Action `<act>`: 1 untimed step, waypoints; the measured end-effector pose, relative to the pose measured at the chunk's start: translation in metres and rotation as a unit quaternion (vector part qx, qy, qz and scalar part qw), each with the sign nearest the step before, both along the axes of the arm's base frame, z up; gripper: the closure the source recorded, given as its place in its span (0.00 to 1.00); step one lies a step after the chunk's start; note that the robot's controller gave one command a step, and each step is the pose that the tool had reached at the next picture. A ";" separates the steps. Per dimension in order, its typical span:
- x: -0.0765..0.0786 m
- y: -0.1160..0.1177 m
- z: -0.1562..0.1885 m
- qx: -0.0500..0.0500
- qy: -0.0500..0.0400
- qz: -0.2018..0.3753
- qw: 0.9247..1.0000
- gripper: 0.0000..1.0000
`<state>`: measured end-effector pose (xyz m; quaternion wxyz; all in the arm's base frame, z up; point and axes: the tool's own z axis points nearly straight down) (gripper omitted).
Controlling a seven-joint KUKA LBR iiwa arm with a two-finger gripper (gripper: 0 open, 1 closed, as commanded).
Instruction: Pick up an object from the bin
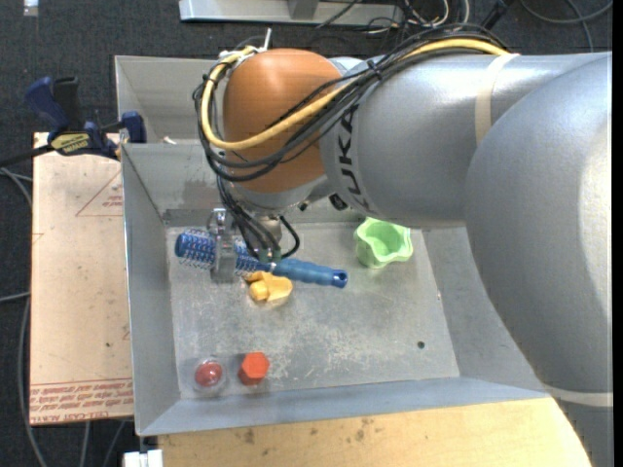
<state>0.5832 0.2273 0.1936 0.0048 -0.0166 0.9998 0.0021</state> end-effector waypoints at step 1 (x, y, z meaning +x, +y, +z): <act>-0.013 -0.010 0.087 0.000 0.000 -0.031 1.000 1.00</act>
Offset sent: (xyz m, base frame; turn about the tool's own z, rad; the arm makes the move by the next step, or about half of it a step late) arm -0.0142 -0.0106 0.0824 0.0633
